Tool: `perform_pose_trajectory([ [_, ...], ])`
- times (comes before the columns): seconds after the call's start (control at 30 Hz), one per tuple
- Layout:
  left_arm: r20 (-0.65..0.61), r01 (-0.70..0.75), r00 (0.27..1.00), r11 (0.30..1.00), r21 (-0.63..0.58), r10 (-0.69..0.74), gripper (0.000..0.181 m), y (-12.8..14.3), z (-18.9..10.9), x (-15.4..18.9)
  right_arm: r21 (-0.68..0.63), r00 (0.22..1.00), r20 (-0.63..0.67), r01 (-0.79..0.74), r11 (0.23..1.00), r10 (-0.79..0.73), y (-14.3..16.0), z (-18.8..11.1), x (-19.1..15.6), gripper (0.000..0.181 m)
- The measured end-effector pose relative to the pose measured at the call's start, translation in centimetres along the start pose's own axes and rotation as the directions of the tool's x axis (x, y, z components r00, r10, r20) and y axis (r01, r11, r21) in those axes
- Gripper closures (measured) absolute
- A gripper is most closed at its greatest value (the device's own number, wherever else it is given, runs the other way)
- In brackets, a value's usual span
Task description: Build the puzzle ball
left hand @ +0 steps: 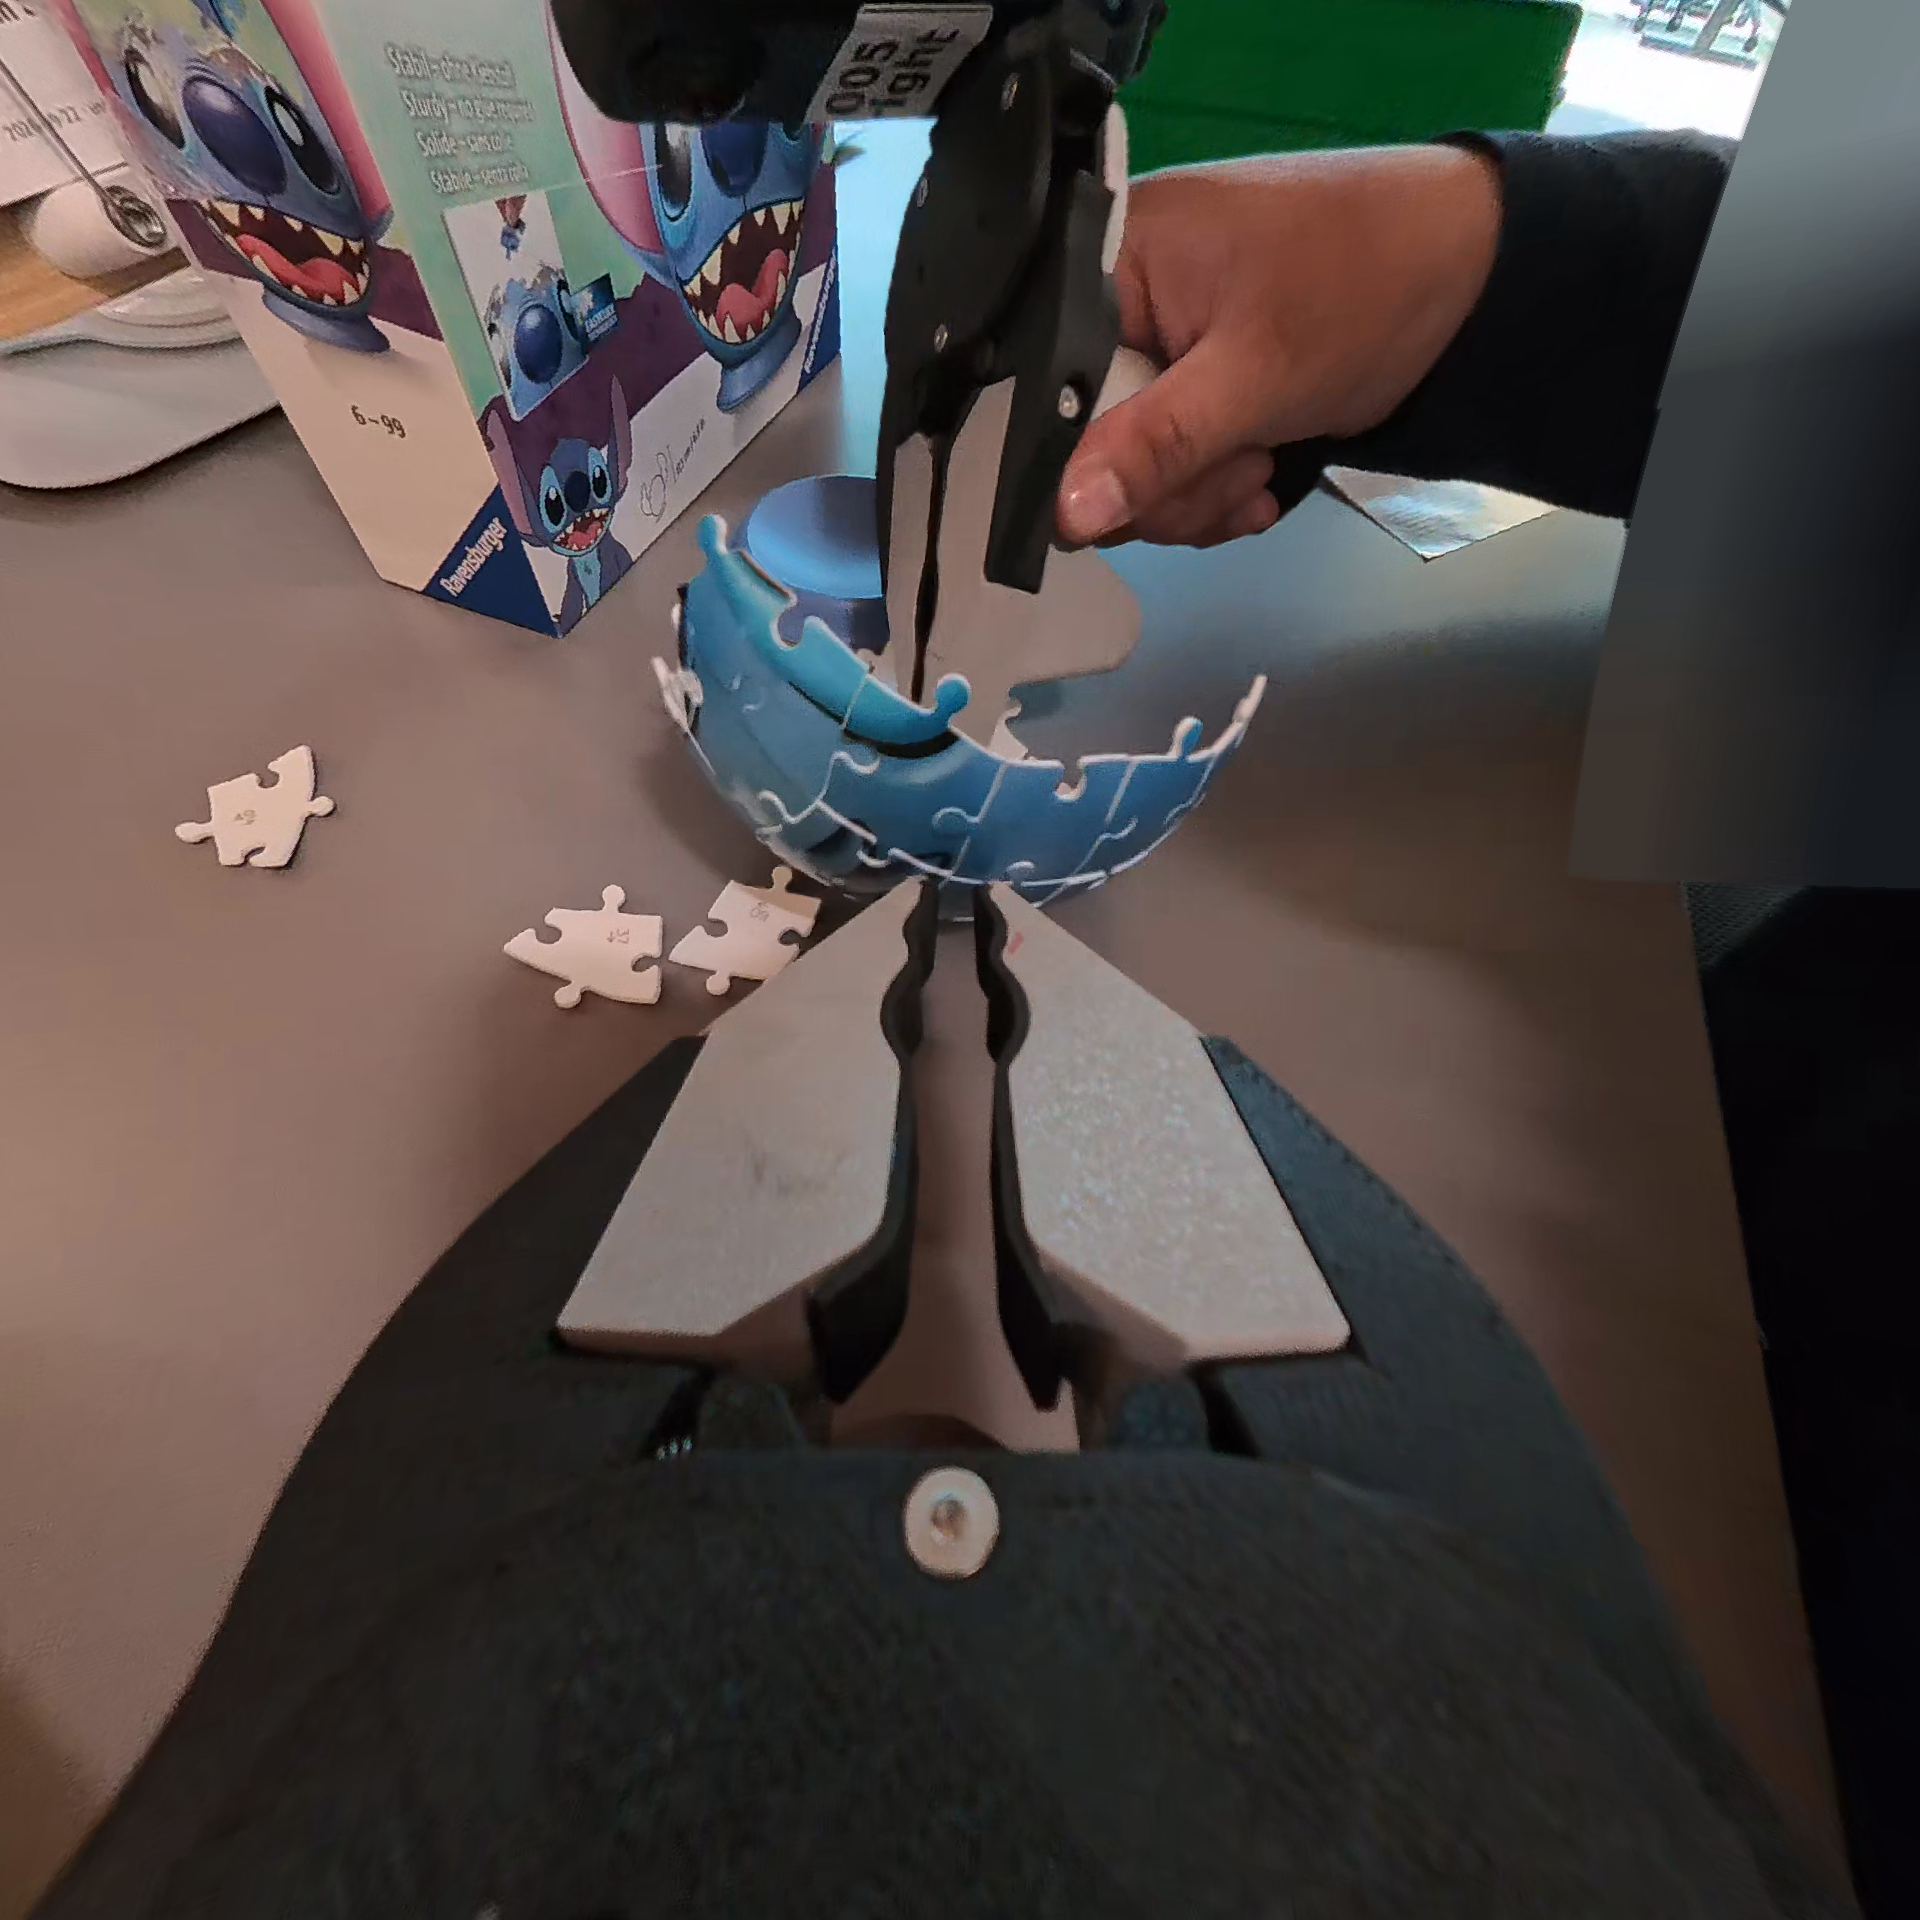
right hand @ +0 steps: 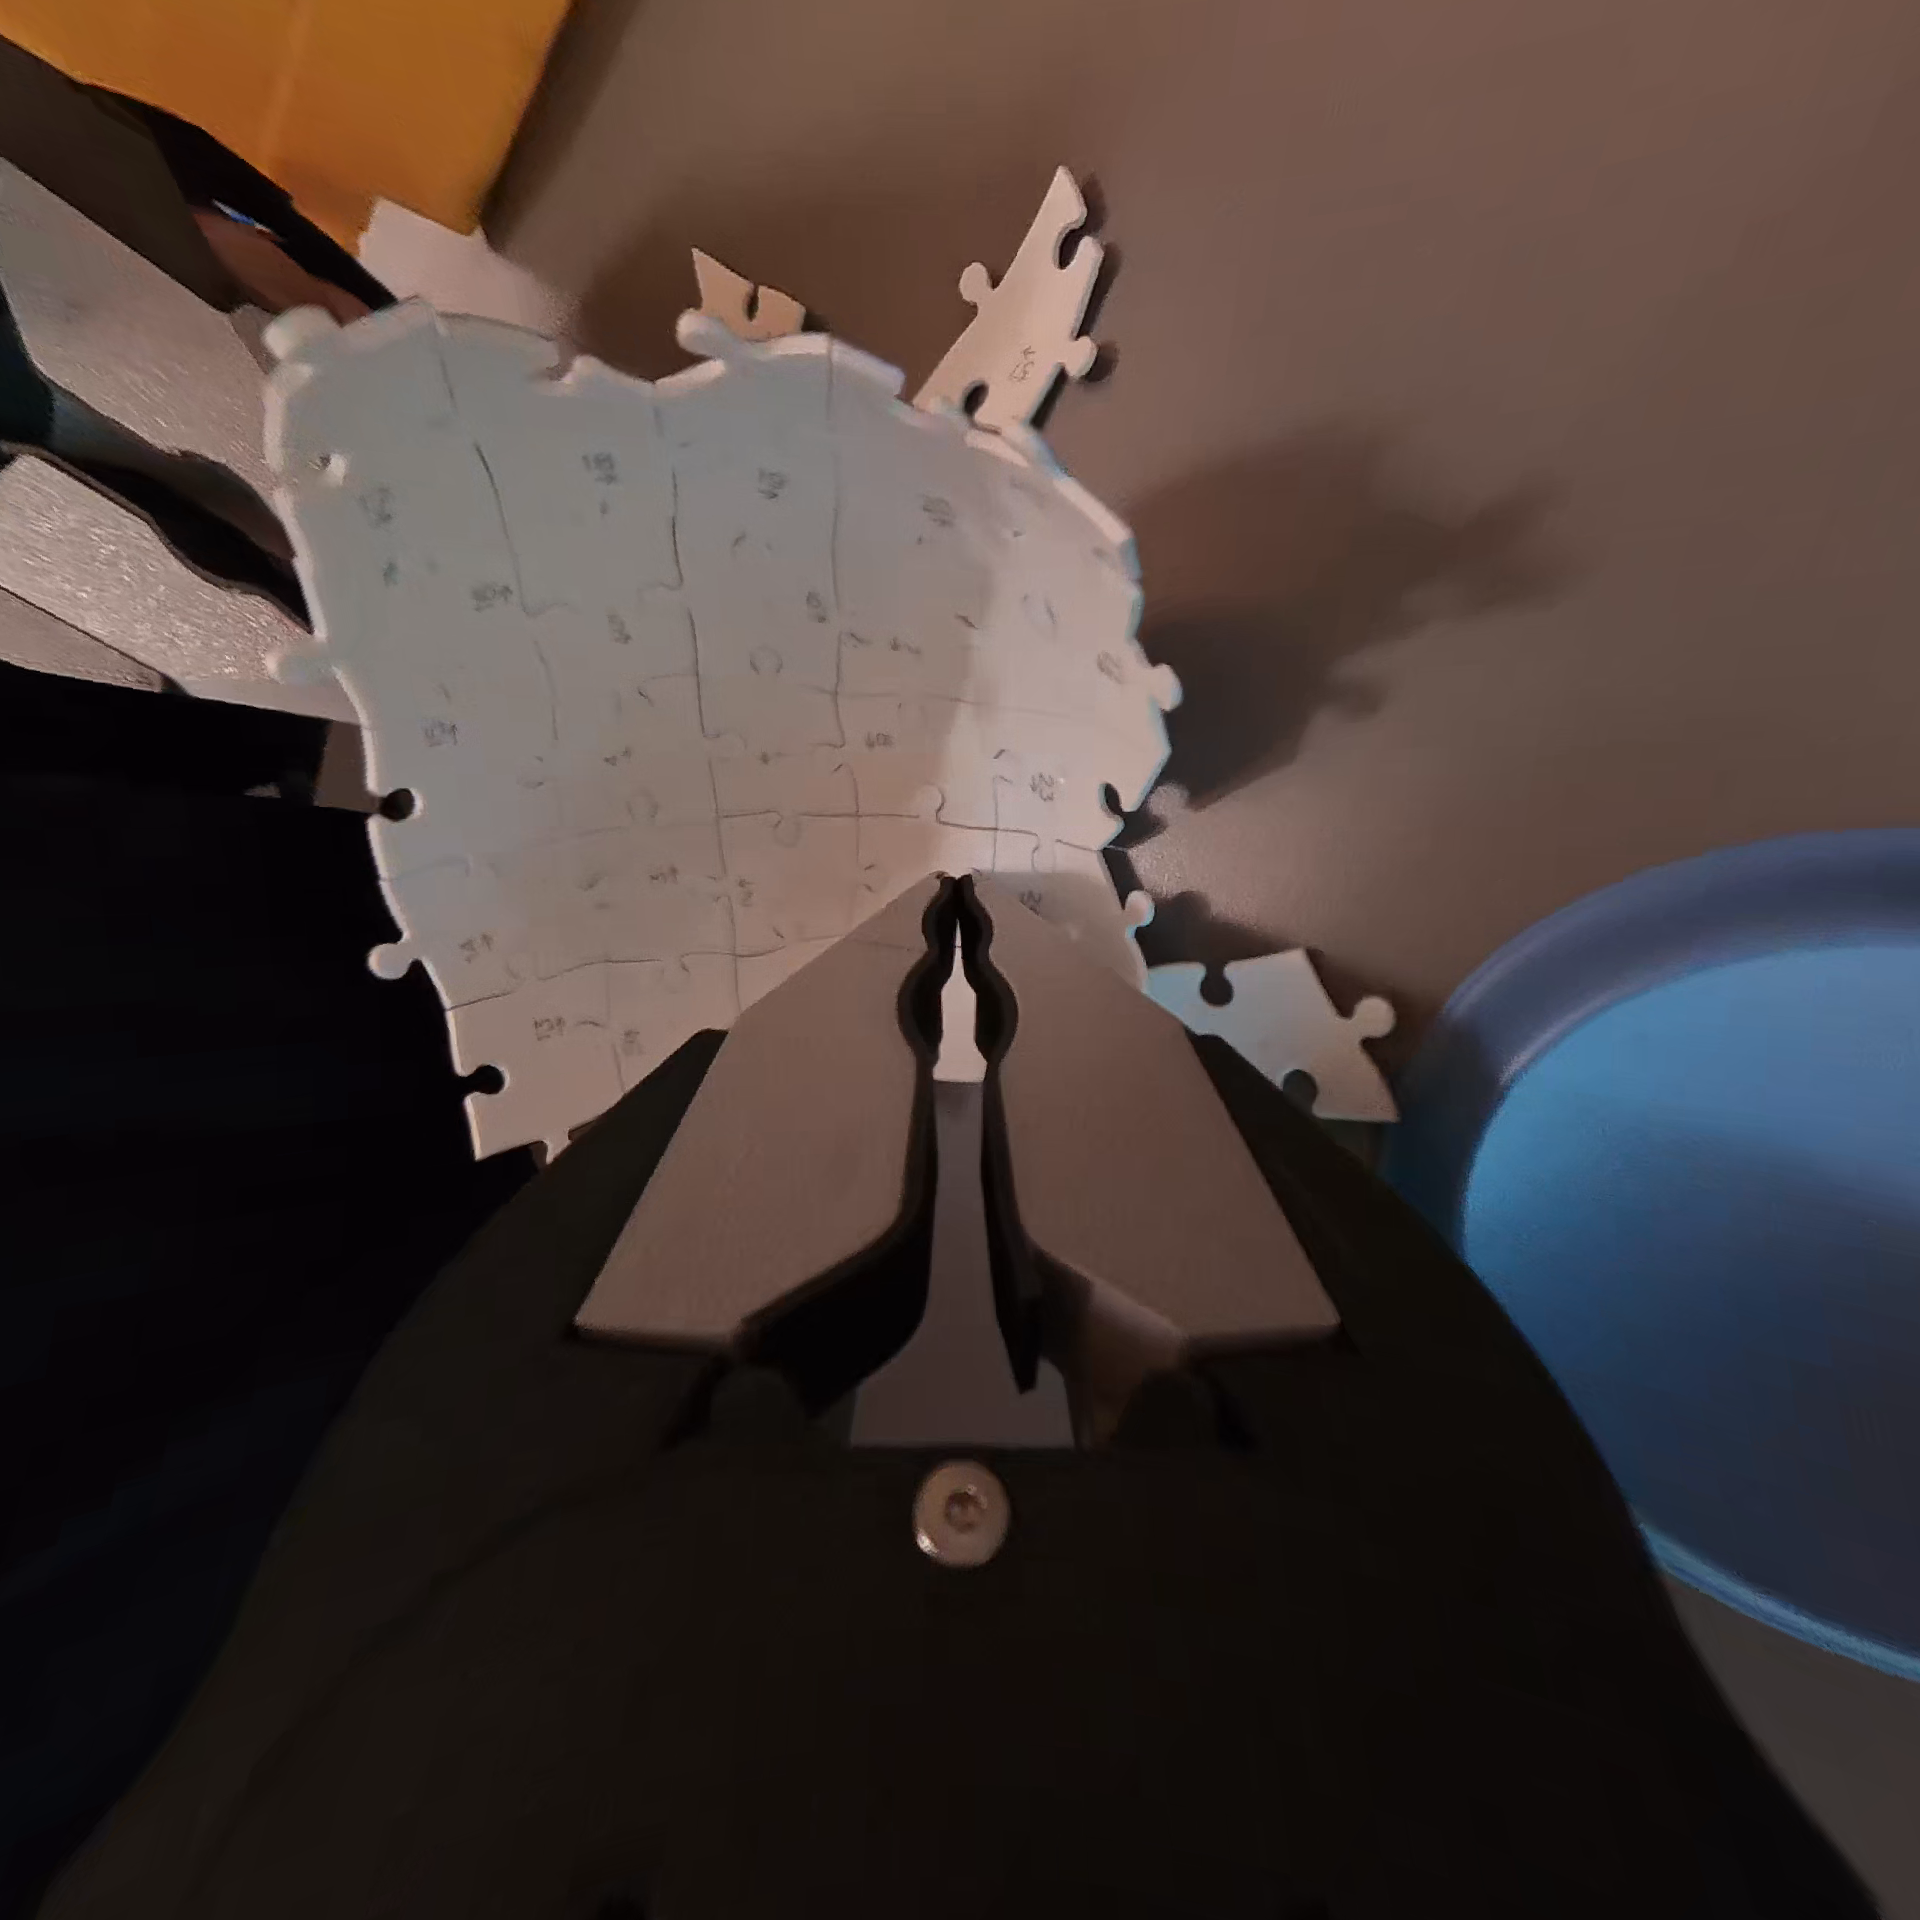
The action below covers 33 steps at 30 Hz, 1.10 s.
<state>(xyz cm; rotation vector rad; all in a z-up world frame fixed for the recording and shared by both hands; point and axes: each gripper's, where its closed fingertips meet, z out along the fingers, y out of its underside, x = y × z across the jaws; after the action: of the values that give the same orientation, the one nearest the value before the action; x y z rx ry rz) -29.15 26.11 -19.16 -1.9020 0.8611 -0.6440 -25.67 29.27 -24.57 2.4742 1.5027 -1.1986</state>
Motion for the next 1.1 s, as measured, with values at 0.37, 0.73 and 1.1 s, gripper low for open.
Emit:
perform_pose_trajectory([
  [0.37,0.009,-0.026,1.000,1.000,0.007,0.026,0.175,-0.3,0.2,0.3,0.047,1.000,-0.005,-0.004,0.999,0.004,-0.4,-1.0,-0.1,0.181],
  [0.73,0.006,-0.043,0.999,0.999,0.017,0.043,0.176,-0.7,0.2,0.6,0.040,0.992,-0.125,0.007,0.999,-0.002,0.3,-3.7,0.8,0.181],
  [1.1,0.003,-0.062,0.998,0.998,0.027,0.062,0.175,-1.5,0.5,1.0,0.007,0.997,-0.065,-0.047,0.999,0.047,2.1,-2.3,1.5,0.181],
])
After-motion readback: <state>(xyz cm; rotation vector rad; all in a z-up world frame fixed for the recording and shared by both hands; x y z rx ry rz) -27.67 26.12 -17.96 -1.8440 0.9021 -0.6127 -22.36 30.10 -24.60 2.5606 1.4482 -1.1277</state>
